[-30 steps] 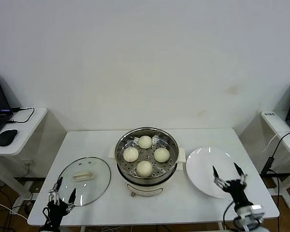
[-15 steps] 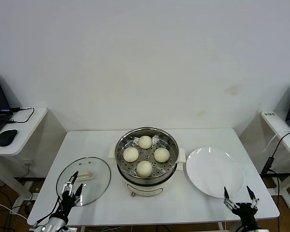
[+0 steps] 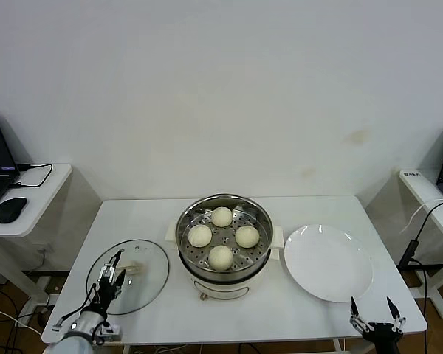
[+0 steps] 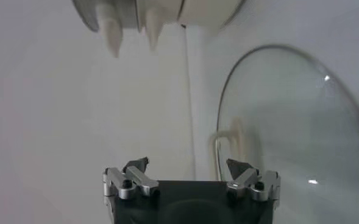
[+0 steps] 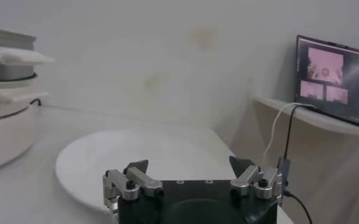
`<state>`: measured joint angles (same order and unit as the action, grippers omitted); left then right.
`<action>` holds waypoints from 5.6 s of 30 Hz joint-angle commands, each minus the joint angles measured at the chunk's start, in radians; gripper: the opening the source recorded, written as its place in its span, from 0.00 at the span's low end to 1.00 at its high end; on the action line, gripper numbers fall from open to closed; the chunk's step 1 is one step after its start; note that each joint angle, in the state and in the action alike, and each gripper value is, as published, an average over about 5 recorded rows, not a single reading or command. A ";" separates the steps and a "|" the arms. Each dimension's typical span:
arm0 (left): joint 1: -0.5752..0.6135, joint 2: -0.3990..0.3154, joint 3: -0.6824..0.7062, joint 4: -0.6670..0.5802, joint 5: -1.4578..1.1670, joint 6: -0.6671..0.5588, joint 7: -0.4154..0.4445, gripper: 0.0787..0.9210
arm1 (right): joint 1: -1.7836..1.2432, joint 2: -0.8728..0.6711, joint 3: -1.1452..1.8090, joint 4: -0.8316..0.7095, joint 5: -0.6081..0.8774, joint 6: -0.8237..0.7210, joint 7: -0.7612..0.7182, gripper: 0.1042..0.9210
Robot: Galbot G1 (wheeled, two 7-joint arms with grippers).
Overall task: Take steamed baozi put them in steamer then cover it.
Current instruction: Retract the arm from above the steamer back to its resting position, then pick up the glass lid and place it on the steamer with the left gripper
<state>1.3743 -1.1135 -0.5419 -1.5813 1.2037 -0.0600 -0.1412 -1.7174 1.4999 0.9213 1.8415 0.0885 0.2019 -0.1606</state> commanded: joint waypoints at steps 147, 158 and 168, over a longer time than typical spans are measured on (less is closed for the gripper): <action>-0.497 -0.233 0.676 -0.240 0.170 0.644 0.508 0.09 | 0.029 0.076 -0.127 -0.100 -0.411 0.095 0.052 0.88; -0.489 -0.250 0.668 -0.230 0.168 0.634 0.481 0.09 | 0.029 0.074 -0.126 -0.105 -0.412 0.099 0.049 0.88; -0.468 -0.246 0.654 -0.259 0.164 0.630 0.453 0.34 | 0.027 0.077 -0.133 -0.105 -0.421 0.099 0.048 0.88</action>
<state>0.8946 -1.3640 0.1153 -1.8193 1.3706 0.5703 0.3255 -1.6897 1.5761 0.7889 1.7348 -0.3307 0.3010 -0.1118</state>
